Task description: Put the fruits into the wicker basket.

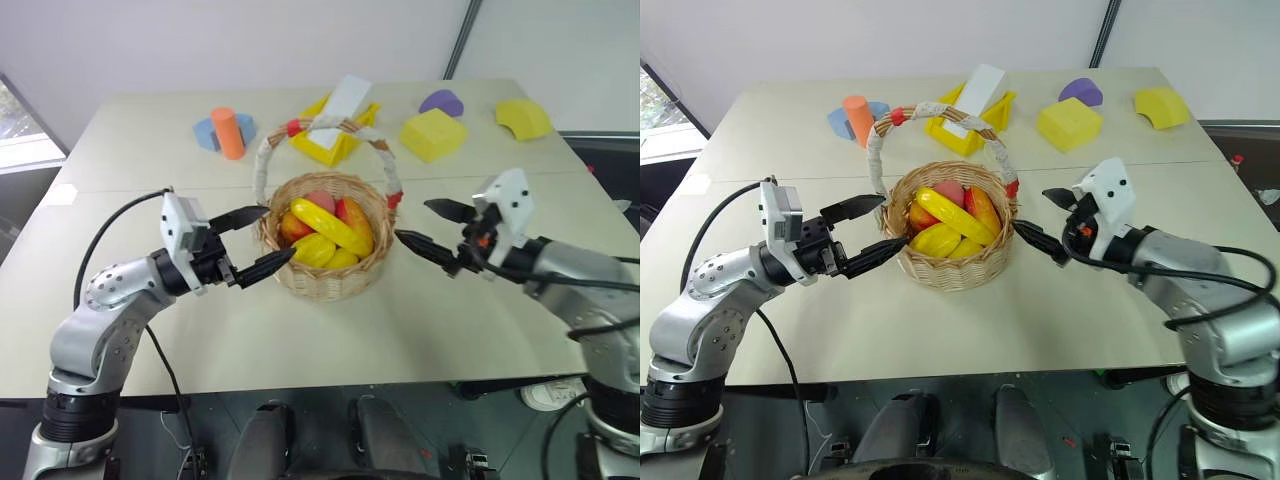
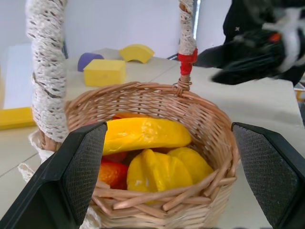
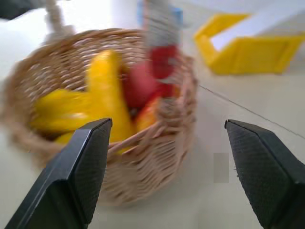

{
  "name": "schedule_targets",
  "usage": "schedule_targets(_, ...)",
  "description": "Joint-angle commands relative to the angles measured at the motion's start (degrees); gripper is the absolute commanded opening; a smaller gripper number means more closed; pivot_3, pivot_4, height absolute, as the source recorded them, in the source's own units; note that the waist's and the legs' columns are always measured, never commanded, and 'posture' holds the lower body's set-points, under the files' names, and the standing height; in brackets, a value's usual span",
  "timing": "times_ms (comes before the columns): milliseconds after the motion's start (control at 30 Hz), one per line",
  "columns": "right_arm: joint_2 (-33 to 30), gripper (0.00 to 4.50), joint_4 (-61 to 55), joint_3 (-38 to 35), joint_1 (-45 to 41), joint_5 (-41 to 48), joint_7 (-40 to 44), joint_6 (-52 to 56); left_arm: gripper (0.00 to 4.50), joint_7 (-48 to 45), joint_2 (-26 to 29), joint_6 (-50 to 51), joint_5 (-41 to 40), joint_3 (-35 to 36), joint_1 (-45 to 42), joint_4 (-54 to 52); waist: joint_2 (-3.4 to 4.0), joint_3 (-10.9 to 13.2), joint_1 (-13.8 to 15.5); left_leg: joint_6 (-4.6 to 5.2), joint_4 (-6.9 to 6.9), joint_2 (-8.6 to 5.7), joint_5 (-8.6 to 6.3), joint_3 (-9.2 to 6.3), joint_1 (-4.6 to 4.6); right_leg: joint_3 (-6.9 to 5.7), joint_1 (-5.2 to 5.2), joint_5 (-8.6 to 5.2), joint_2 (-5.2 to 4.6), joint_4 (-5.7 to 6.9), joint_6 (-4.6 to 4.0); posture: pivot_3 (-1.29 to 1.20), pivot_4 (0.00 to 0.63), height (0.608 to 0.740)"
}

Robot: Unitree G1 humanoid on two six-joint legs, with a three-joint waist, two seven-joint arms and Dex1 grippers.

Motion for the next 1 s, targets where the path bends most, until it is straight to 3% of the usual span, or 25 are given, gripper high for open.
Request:
schedule_targets(33,4.21,3.94,3.15,0.87,-2.83,-2.09,-3.04,-5.4,4.5,0.63,-0.33,-0.04,-0.9,0.08,-0.1,-1.58,0.0,0.0,0.17,0.0,0.0,0.0,0.0,0.0,-0.02,0.0,-0.02,0.0,0.0,0.0,0.0,0.0,0.15,0.74)
schedule_targets(133,6.37,3.15,4.44,-0.42,-2.82,-0.37,-2.93,-6.24,4.5,1.15,-0.62,0.08,-1.04,0.09,0.61,-2.6,0.0,0.0,0.54,0.0,-0.01,-0.05,0.0,-0.03,-0.1,-0.01,-0.05,0.0,-0.06,-0.04,0.0,0.0,0.15,0.74)
schedule_targets(333,6.53,0.15,3.4,-1.72,-1.38,1.97,-1.37,-7.33,4.5,1.97,-1.18,-0.05,-1.05,-0.3,2.04,-3.79,0.0,0.0,0.45,0.04,-0.01,-0.12,-0.03,-0.06,-0.14,-0.02,-0.03,0.0,-0.17,-0.11,0.0,0.0,0.15,0.74)
schedule_targets(600,2.95,0.07,4.49,-8.13,0.43,-3.91,-6.01,-14.19,4.5,1.82,-1.71,-0.44,-0.8,-1.24,1.1,-2.87,0.01,0.0,0.43,0.04,-0.02,-0.1,-0.03,-0.04,-0.11,-0.02,-0.04,0.0,-0.12,-0.09,0.0,0.0,0.15,0.74)
schedule_targets(833,-4.73,0.07,18.87,-17.4,-1.07,-13.1,-14.25,-20.18,4.5,1.27,-2.54,-0.95,-0.5,-2.51,-0.34,-1.6,0.01,0.0,0.51,0.04,-0.02,-0.16,-0.03,-0.03,-0.12,-0.02,0.0,0.0,-0.14,-0.11,0.0,0.0,0.15,0.74)
schedule_targets(1000,-4.89,0.07,28.81,-19.76,-3.43,-15.18,-18.03,-23.69,4.5,0.88,-3.13,-1.21,0.09,-3.04,-0.89,-0.79,0.08,-0.02,-0.15,0.04,-0.05,-0.05,-0.02,0.16,0.0,0.08,-0.01,0.0,0.0,-0.04,0.0,0.0,0.15,0.74)
